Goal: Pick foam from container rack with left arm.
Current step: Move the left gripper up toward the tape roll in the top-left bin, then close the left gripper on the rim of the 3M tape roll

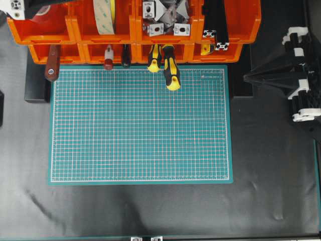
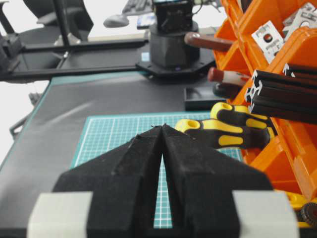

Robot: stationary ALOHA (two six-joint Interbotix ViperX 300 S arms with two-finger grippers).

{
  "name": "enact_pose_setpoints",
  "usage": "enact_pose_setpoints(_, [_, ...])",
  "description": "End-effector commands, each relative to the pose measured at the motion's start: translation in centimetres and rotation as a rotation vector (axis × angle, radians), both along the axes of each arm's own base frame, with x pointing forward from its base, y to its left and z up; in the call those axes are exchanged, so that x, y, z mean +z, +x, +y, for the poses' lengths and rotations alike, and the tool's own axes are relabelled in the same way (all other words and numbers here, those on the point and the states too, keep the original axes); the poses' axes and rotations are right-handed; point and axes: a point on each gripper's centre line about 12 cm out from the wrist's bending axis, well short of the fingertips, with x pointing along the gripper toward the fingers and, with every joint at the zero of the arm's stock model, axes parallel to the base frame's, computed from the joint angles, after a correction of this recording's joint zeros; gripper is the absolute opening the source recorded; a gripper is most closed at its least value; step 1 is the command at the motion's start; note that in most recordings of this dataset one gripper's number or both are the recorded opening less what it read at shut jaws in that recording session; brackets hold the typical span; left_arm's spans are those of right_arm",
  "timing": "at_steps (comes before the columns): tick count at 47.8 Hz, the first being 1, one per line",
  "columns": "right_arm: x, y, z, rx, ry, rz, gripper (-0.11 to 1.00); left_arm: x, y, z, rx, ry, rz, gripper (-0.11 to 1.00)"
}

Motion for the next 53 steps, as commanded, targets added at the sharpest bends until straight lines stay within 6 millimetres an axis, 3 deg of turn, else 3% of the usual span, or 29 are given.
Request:
enact_pose_setpoints(1, [1.5, 0.2, 0.2, 0.007, 0.001, -0.044, 0.0, 0.1, 0.0, 0.7, 0.024, -0.003, 0.009, 0.89])
enact_pose_setpoints(7, [1.5, 0.2, 0.3, 0.015, 0.002, -0.044, 0.0, -1.2, 0.9, 1.2, 0.035, -0.016, 0.059, 0.89])
enact_pose_setpoints(33, [1.5, 0.2, 0.5, 0.023, 0.0, -0.045, 0.0, -3.1, 5.7, 2.9, 0.049, -0.033, 0.14, 0.89])
enact_pose_setpoints(53, [1.4, 0.1, 0.6, 0.032, 0.002, -0.043, 0.0, -3.4, 5.8, 2.9, 0.05, -0.036, 0.147, 0.86])
